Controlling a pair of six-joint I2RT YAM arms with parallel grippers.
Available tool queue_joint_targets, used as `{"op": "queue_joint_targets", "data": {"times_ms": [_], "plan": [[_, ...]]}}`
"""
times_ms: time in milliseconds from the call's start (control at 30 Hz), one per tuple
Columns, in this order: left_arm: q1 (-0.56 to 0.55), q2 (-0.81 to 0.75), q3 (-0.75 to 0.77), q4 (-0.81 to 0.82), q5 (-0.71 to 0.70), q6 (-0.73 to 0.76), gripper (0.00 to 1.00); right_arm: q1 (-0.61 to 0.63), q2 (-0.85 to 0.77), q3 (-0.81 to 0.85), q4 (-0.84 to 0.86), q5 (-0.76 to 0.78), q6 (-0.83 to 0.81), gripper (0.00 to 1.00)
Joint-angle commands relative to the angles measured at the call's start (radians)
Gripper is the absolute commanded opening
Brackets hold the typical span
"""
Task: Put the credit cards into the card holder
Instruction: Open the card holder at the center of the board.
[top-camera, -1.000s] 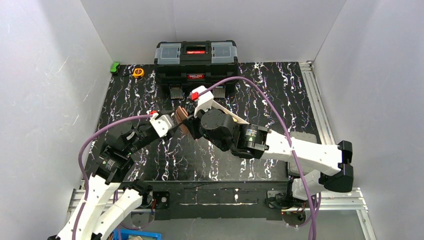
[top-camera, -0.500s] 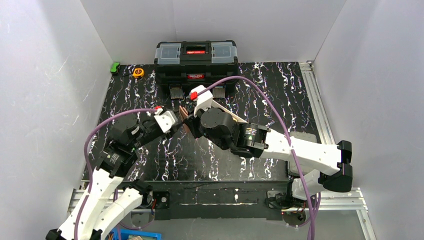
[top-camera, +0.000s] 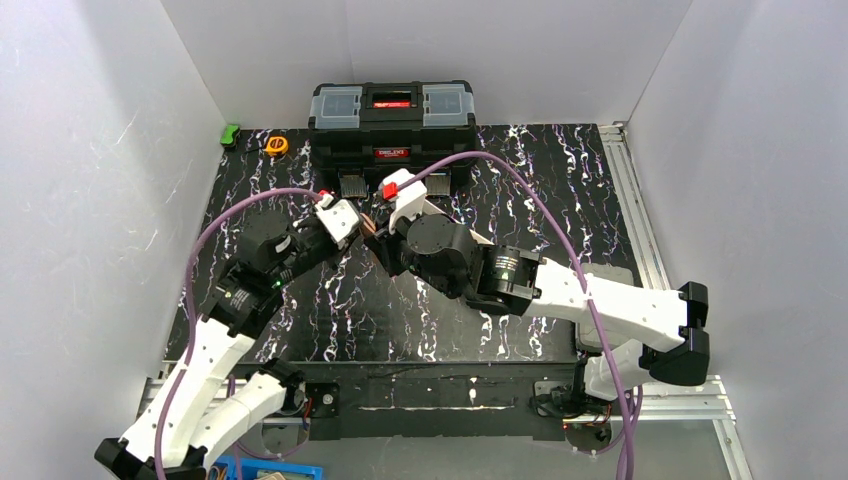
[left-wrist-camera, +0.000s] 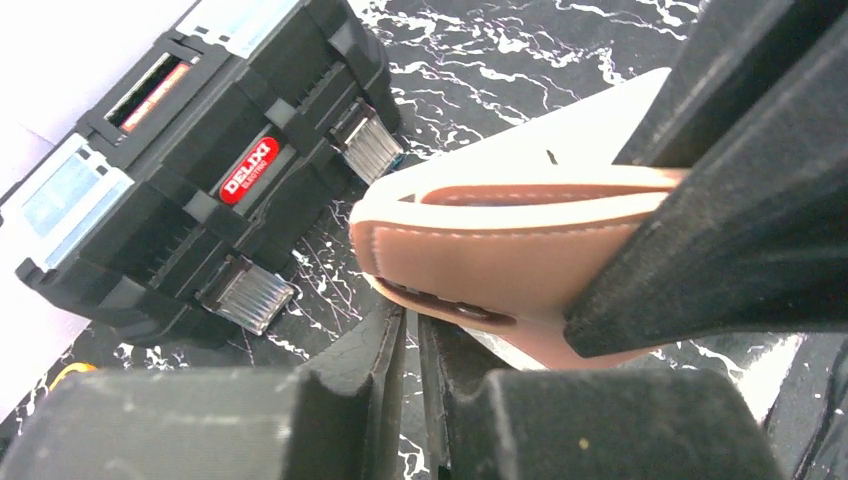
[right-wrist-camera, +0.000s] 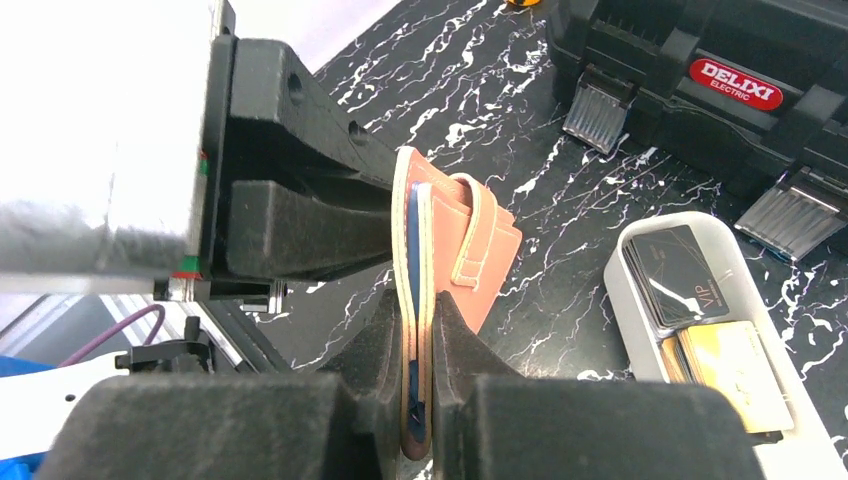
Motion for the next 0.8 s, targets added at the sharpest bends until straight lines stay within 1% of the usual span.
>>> {"op": "queue_joint_targets", "data": {"times_ms": [0, 33, 100, 233, 333, 367, 433, 467, 533, 633, 767], "plan": [[-0.005, -0.014, 0.073, 0.039, -0.019, -0.051, 0.07, 0.024, -0.031, -0.002, 0.073, -0.062, 0.023, 0.01], [-0.005, -0.019, 0.078, 0.034, -0.018, -0.054, 0.06, 0.023, -0.032, -0.005, 0.073, -0.058, 0.024, 0.01], [-0.004, -0.031, 0.087, 0.018, -0.02, -0.061, 0.0, 0.022, -0.031, -0.012, 0.07, -0.04, 0.027, 0.01], [-0.005, -0.058, 0.087, -0.028, -0.015, -0.064, 0.0, 0.022, -0.037, -0.043, 0.068, -0.006, 0.03, 0.01], [-0.004, -0.088, 0.074, -0.083, 0.029, -0.037, 0.0, 0.018, -0.047, -0.063, 0.078, 0.015, 0.038, 0.01], [-0.004, -0.098, 0.068, -0.103, 0.042, -0.03, 0.06, 0.018, -0.051, -0.068, 0.081, 0.018, 0.038, 0.01], [-0.006, -0.12, 0.054, -0.138, 0.065, -0.023, 0.28, 0.016, -0.057, -0.071, 0.088, 0.022, 0.037, 0.01], [-0.005, -0.128, 0.047, -0.151, 0.073, -0.02, 0.36, 0.015, -0.059, -0.071, 0.092, 0.022, 0.037, 0.01], [-0.005, -0.14, 0.036, -0.165, 0.09, -0.014, 0.46, 0.013, -0.06, -0.072, 0.1, 0.018, 0.035, 0.01], [-0.005, -0.143, 0.032, -0.169, 0.109, -0.008, 0.53, 0.013, -0.053, -0.067, 0.101, 0.009, 0.036, 0.01], [-0.004, -0.122, 0.04, -0.165, 0.082, -0.041, 0.53, 0.013, -0.049, -0.064, 0.106, -0.006, 0.038, 0.01]]}}
